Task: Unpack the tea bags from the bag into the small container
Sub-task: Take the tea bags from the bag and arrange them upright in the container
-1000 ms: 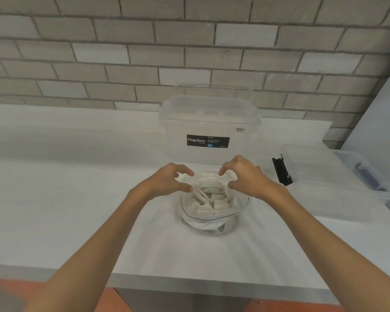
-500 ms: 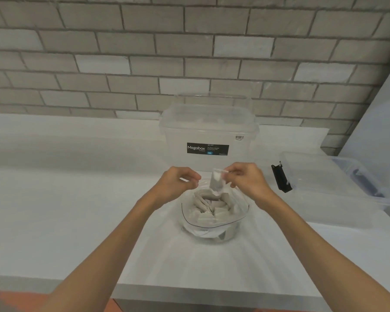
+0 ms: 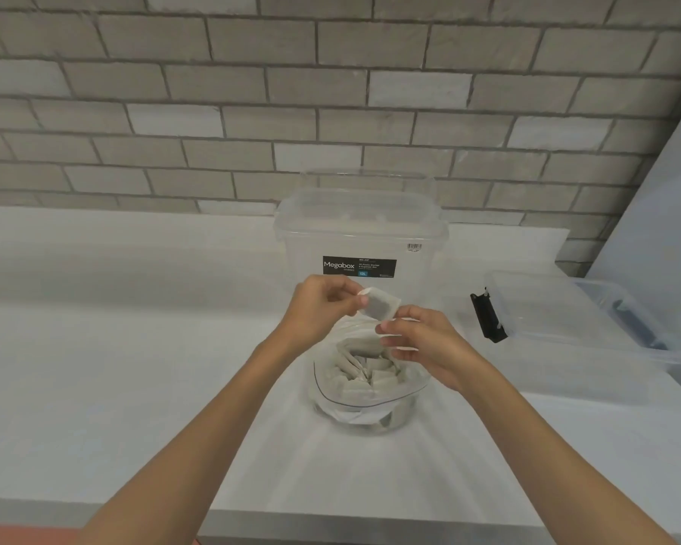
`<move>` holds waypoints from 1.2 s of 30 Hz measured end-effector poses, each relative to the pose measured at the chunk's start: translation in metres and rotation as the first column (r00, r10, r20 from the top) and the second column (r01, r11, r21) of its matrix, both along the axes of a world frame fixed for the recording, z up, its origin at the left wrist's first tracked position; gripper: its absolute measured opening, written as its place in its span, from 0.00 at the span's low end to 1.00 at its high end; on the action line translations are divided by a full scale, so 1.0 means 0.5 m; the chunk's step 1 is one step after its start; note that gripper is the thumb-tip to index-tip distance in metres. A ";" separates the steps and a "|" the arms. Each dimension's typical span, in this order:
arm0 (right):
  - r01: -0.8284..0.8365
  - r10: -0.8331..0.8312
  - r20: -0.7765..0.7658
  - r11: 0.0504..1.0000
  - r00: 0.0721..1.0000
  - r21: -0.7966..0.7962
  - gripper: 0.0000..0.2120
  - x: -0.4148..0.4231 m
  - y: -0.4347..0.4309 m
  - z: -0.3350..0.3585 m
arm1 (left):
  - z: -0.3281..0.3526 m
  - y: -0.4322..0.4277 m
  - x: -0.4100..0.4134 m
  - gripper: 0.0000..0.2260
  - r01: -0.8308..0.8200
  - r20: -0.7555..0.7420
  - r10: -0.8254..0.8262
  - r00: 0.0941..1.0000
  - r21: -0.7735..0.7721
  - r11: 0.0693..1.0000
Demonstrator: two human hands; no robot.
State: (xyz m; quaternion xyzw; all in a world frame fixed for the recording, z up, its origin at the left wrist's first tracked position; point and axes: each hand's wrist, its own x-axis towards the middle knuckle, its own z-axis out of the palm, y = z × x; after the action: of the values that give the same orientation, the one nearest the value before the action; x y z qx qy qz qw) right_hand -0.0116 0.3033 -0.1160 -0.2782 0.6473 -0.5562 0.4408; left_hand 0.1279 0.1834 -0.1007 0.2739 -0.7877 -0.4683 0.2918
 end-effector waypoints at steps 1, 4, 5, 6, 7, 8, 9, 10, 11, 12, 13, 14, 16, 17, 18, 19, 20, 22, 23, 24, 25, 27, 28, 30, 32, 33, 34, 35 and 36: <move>0.011 -0.011 -0.117 1.000 0.993 -0.003 0.11 0.001 0.001 0.002 | 0.009 -0.006 -0.001 0.02 0.014 0.049 -0.010 0.999 -0.094 0.995; 0.018 -0.038 -0.417 0.999 0.908 -0.051 0.13 0.000 -0.001 0.011 | 0.044 -0.018 -0.002 0.01 0.079 0.229 -0.002 0.973 -0.325 0.942; -0.001 -0.032 -0.485 0.998 0.874 -0.067 0.12 0.001 -0.002 0.012 | 0.056 -0.019 -0.004 0.02 0.101 0.287 0.011 0.958 -0.374 0.922; -0.020 -0.026 -0.526 0.997 0.850 -0.081 0.09 0.003 -0.003 0.013 | 0.068 -0.017 -0.006 0.03 0.125 0.331 0.020 0.943 -0.413 0.902; -0.035 -0.022 -0.545 0.995 0.838 -0.094 0.06 0.005 -0.005 0.013 | 0.077 -0.017 -0.010 0.04 0.149 0.354 0.017 0.935 -0.436 0.887; -0.044 -0.023 -0.548 0.993 0.836 -0.110 0.03 0.007 -0.007 0.014 | 0.085 -0.015 -0.013 0.04 0.168 0.356 0.001 0.934 -0.443 0.881; -0.045 -0.030 -0.543 0.991 0.839 -0.125 0.04 0.007 -0.008 0.014 | 0.090 -0.014 -0.017 0.05 0.180 0.345 -0.022 0.938 -0.433 0.884; -0.041 -0.036 -0.522 0.990 0.852 -0.135 0.05 0.006 -0.010 0.014 | 0.092 -0.013 -0.019 0.05 0.182 0.328 -0.042 0.944 -0.409 0.894; -0.040 -0.036 -0.496 0.989 0.868 -0.142 0.05 0.004 -0.010 0.016 | 0.092 -0.015 -0.022 0.06 0.177 0.311 -0.055 0.949 -0.383 0.907; -0.043 -0.031 -0.473 0.988 0.881 -0.145 0.05 0.002 -0.011 0.017 | 0.090 -0.017 -0.024 0.05 0.169 0.298 -0.057 0.953 -0.364 0.916; -0.048 -0.026 -0.466 0.988 0.884 -0.147 0.04 -0.001 -0.011 0.018 | 0.087 -0.020 -0.025 0.04 0.158 0.290 -0.052 0.956 -0.355 0.921; -0.048 -0.025 -0.473 0.989 0.881 -0.142 0.04 -0.006 -0.011 0.019 | 0.085 -0.022 -0.025 0.03 0.148 0.285 -0.044 0.958 -0.355 0.923; -0.028 -0.030 -0.561 0.995 0.827 -0.095 0.02 -0.018 -0.011 0.018 | 0.081 -0.025 -0.024 0.02 0.133 0.289 -0.025 0.957 -0.359 0.924; -0.008 -0.021 -0.645 0.999 0.764 -0.043 0.03 -0.026 -0.011 0.015 | 0.080 -0.026 -0.023 0.03 0.125 0.300 -0.011 0.954 -0.362 0.924; 0.019 0.005 -0.729 1.000 0.685 0.025 0.04 -0.033 -0.011 0.010 | 0.079 -0.026 -0.021 0.03 0.115 0.317 0.008 0.948 -0.368 0.922; 0.053 0.048 -0.794 0.993 0.607 0.101 0.05 -0.038 -0.011 0.003 | 0.078 -0.026 -0.021 0.03 0.105 0.331 0.028 0.943 -0.377 0.920; 0.094 0.101 -0.831 0.979 0.547 0.181 0.06 -0.039 -0.011 -0.005 | 0.077 -0.027 -0.021 0.04 0.098 0.339 0.041 0.940 -0.382 0.919; 0.161 0.213 -0.862 0.935 0.460 0.317 0.12 -0.032 -0.011 -0.022 | 0.075 -0.028 -0.022 0.04 0.097 0.350 0.049 0.936 -0.387 0.917; 0.173 0.273 -0.871 0.914 0.408 0.367 0.15 -0.028 -0.012 -0.030 | 0.073 -0.027 -0.022 0.04 0.101 0.356 0.047 0.933 -0.385 0.917; 0.176 0.326 -0.877 0.898 0.353 0.404 0.16 -0.023 -0.014 -0.036 | 0.072 -0.026 -0.023 0.04 0.108 0.363 0.043 0.931 -0.384 0.917; 0.178 0.358 -0.883 0.889 0.304 0.422 0.16 -0.019 -0.015 -0.041 | 0.071 -0.025 -0.023 0.03 0.115 0.368 0.036 0.929 -0.380 0.918; 0.183 0.359 -0.889 0.890 0.284 0.418 0.12 -0.016 -0.016 -0.046 | 0.065 -0.026 -0.023 0.03 0.121 0.362 0.020 0.932 -0.362 0.924; 0.186 0.337 -0.886 0.894 0.318 0.407 0.10 -0.019 -0.016 -0.046 | 0.063 -0.027 -0.022 0.03 0.119 0.354 0.013 0.935 -0.351 0.929; 0.192 0.263 -0.869 0.910 0.420 0.368 0.08 -0.032 -0.014 -0.044 | 0.059 -0.030 -0.017 0.07 0.115 0.335 0.004 0.942 -0.334 0.936; 0.178 0.175 -0.839 0.936 0.515 0.304 0.07 -0.050 -0.006 -0.032 | 0.054 -0.033 -0.011 0.10 0.114 0.332 -0.005 0.943 -0.312 0.943; 0.158 0.131 -0.816 0.952 0.564 0.262 0.07 -0.059 0.001 -0.022 | 0.053 -0.033 -0.009 0.11 0.119 0.338 -0.012 0.941 -0.298 0.947; 0.127 0.100 -0.780 0.966 0.617 0.224 0.07 -0.066 0.009 -0.009 | 0.051 -0.031 -0.007 0.11 0.128 0.340 -0.025 0.940 -0.284 0.950; 0.084 0.084 -0.735 0.978 0.672 0.189 0.07 -0.071 0.020 0.005 | 0.050 -0.029 -0.006 0.12 0.138 0.342 -0.039 0.939 -0.270 0.953; 0.039 0.083 -0.689 0.986 0.720 0.160 0.06 -0.074 0.030 0.019 | 0.048 -0.027 -0.006 0.13 0.151 0.344 -0.055 0.937 -0.259 0.954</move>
State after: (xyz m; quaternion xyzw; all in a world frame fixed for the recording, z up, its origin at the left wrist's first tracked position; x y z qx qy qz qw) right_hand -0.0487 0.3182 -0.1065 -0.4364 0.8050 -0.3516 0.1947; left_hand 0.1247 0.1699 -0.0768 0.2624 -0.8976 -0.3133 0.1654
